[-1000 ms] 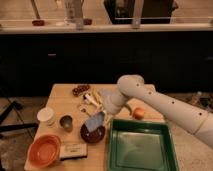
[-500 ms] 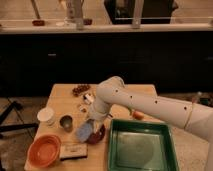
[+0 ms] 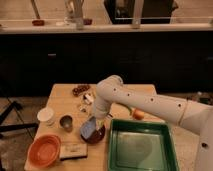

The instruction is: Place sponge in purple bowl

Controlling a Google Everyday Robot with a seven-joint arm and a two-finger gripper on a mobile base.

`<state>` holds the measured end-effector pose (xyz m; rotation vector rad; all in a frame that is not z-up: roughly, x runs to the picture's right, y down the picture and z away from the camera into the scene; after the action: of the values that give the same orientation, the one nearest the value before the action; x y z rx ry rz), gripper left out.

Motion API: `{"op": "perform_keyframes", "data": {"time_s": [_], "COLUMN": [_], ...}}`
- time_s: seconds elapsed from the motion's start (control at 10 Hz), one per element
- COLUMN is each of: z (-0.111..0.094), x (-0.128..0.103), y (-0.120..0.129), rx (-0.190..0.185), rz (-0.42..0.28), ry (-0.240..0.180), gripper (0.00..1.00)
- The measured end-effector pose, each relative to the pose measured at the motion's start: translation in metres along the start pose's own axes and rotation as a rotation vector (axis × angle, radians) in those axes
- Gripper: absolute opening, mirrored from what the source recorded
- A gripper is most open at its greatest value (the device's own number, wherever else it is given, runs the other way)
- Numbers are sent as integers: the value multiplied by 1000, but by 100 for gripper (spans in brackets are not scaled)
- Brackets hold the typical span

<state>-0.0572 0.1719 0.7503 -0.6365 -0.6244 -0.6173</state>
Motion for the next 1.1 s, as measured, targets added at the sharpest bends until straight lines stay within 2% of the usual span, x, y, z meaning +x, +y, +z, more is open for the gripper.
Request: {"op": "perform_keyframes", "data": {"time_s": [0.4,1.1], "z": [6,7], "x": [17,18], "y": [9,11], "rx": [-16,-20], "rz": [45,46], "ry": [2,-2], "gripper": [1,3]}}
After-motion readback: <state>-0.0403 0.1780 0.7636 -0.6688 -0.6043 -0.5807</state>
